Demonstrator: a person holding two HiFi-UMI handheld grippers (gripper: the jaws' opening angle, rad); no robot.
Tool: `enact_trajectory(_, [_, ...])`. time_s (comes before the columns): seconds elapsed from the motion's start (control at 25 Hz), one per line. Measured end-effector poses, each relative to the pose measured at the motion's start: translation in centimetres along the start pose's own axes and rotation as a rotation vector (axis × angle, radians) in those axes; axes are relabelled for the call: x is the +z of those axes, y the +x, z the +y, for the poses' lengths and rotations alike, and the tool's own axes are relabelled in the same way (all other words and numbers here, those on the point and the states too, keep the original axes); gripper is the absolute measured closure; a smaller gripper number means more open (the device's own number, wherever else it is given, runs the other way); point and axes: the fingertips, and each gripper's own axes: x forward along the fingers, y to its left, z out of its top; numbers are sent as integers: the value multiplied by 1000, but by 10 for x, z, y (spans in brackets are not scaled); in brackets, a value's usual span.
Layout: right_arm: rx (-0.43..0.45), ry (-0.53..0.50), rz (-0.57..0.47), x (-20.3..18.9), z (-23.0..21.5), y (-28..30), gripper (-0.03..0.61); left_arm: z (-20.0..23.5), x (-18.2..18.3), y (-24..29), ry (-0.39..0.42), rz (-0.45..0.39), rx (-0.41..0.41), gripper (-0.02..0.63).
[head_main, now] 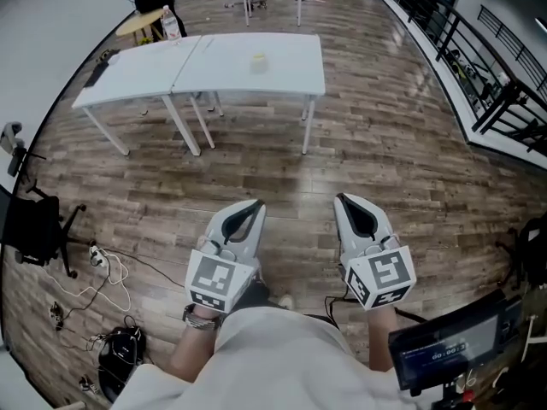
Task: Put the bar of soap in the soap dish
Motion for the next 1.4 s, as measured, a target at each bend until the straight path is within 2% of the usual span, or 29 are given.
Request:
enact_trajectory(0.64, [-56, -43, -120, 38, 47, 4, 575, 38, 12, -33, 41, -37, -20, 606])
enact_trajectory(1.0, [-37, -68, -66, 33, 67, 9, 577, 39, 12, -43, 49, -44, -29, 606])
enact_trajectory(1.4, [-24, -76, -68, 37, 77, 8, 577, 38, 14, -49, 52, -59, -32, 606])
